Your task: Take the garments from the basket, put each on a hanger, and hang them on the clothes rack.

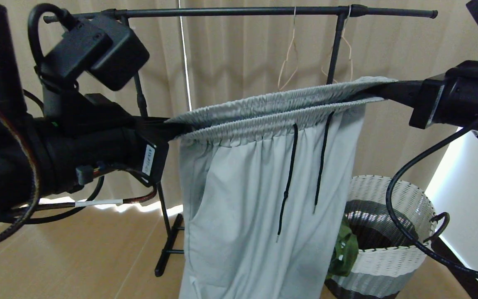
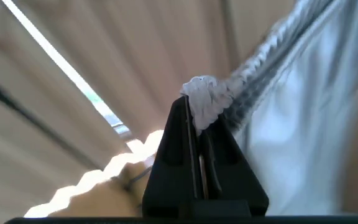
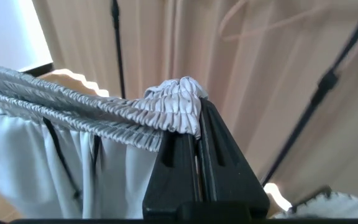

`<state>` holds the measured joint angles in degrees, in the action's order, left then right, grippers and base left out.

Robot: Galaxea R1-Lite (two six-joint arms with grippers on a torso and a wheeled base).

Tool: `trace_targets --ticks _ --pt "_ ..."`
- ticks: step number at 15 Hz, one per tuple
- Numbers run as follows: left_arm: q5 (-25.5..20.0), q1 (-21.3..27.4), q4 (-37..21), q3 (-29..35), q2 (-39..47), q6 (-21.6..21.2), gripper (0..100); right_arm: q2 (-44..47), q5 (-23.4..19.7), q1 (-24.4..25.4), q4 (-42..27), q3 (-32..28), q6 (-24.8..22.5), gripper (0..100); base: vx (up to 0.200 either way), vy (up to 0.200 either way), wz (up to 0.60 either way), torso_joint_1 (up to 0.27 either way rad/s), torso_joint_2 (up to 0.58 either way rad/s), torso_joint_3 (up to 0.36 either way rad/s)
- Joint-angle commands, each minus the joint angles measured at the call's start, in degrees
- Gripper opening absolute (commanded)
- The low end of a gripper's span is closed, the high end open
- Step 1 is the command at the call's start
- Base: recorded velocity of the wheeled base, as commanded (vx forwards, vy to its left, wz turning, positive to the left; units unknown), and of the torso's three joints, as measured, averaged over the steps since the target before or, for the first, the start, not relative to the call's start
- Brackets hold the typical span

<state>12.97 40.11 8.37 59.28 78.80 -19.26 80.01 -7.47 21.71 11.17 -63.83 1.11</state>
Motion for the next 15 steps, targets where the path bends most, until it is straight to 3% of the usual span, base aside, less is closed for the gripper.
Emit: trace_targets --ticks 1,7,9,13,15 --pt "0.56 -0.12 2.52 -2.59 0.57 -1.92 0 -0.38 0.00 -1.58 0.08 1.16 0.12 0 0.000 0.000 0.00 0.000 0.00 0.000" --pt "0.74 -0.82 2.35 0.13 4.52 -0.25 0 -0.38 0.18 -4.40 0.08 4.15 -0.14 0 0.000 0.000 0.00 0.000 0.00 0.000" --pt "0.74 -0.82 2.35 1.71 5.75 1.68 0 -0.29 0.35 -5.10 0.00 4.33 -0.32 0 0.000 0.000 0.00 0.000 0.00 0.000" --pt "0.56 1.47 2.70 9.62 11.11 10.12 0 0.24 0.27 -6.51 1.31 4.50 -0.23 0 0.000 0.000 0.00 0.000 0.00 0.000" --pt "0.39 2.17 2.88 10.77 11.90 10.30 0 1.82 0.35 -6.51 5.36 5.21 -0.32 0 0.000 0.000 0.00 0.000 0.00 0.000"
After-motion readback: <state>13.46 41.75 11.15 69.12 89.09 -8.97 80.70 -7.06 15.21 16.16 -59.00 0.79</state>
